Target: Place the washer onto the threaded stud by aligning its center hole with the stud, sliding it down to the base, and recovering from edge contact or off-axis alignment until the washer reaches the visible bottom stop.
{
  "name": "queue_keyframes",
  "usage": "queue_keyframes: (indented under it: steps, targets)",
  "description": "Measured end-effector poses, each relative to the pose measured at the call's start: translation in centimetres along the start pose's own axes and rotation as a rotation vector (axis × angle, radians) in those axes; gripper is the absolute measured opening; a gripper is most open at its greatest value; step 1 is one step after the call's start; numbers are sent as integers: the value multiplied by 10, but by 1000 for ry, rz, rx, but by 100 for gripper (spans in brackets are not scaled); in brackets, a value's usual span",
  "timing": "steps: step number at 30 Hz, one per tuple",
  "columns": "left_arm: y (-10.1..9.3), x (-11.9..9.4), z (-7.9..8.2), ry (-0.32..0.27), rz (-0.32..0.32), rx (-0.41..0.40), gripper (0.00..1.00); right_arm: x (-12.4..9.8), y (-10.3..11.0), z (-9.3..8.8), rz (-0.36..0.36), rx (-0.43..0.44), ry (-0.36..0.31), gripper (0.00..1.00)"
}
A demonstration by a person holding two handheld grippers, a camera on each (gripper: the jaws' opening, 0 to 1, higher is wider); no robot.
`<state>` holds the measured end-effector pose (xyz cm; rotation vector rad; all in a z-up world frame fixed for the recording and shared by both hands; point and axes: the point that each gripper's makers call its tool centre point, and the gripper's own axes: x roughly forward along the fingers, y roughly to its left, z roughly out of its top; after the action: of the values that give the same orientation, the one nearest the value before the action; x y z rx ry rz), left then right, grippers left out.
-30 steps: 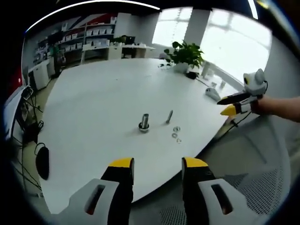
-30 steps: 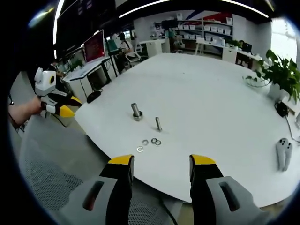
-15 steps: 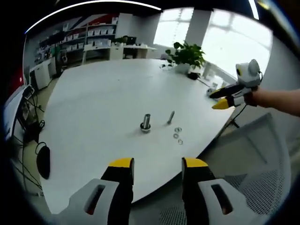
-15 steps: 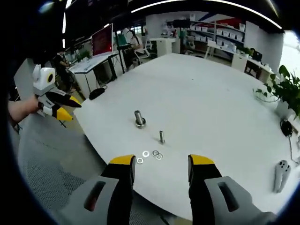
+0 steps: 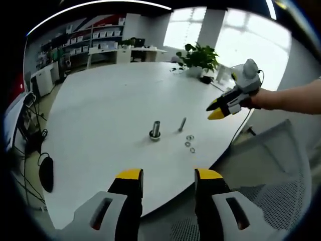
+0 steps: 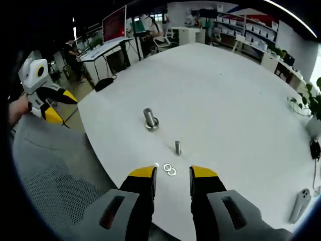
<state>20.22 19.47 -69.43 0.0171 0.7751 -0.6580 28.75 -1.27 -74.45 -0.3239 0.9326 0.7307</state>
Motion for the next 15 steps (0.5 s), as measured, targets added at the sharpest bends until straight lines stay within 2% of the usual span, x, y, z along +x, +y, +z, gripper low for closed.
queue_keyframes:
  steps: [3,6,11,15]
  targets:
    - [1,0,-1,4,-1,-6,39,14,2,-10,-5,-75,64,25]
    - [1,1,-1,8,0,-12,39,28,5,-21,20,-61,109,23]
    - [3,0,-3,12,12,-7,39,53,7,-43,43,-148,206,22]
    - [5,0,-2,8,20,-14,39,66,2,-46,40,-173,231,20]
